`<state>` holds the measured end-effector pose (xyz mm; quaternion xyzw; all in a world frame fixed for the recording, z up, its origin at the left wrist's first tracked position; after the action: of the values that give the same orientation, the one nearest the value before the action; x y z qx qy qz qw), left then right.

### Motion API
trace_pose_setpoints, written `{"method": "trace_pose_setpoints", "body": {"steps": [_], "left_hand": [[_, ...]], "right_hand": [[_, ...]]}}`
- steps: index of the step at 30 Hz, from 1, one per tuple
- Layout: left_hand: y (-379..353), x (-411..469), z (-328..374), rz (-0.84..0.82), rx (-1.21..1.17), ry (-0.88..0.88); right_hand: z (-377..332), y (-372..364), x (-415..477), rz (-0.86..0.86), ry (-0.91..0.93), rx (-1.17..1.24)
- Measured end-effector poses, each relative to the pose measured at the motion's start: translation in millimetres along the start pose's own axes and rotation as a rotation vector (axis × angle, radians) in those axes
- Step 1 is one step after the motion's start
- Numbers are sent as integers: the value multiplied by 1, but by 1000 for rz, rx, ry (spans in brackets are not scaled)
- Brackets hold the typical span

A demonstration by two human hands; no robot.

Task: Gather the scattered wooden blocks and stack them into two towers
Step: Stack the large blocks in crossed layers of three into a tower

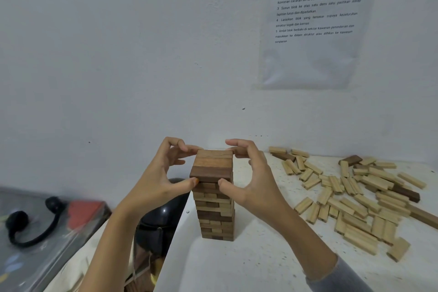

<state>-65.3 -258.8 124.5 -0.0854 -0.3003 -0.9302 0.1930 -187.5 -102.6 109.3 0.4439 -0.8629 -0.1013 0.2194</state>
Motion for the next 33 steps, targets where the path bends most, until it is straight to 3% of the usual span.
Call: {"method": "trace_pose_setpoints", "body": {"steps": [12,14,17,20,23,33], "left_hand": [[-5,-4,-5,-62,-49,38],[-7,-2,-2,0,-149,69],[-10,-2,1,248,-466,147],[-27,-9,8,344,-622,185],[-49,-11,15,340,-794,275],[-69,-9,19,387,-737,375]], "right_hand": [[2,-3,-6,-39,-19,57],[3,-4,-10,-60,-25,118],[3,-5,-14,31,-88,309],[6,-14,-16,119,-168,454],[5,-27,-16,134,-213,535],[-7,-62,-10,108,-251,545]]}}
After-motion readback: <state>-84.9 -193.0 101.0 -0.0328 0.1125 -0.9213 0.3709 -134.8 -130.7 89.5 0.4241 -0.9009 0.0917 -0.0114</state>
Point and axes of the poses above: each hand's wrist, its own x-axis towards the middle knuckle, its own y-axis out of the back of the hand, z = x × y, the point moved 3 cm from there along x, towards the middle knuckle, and after that the axes turned 7 degrees about -z, right-handed, at the moved point
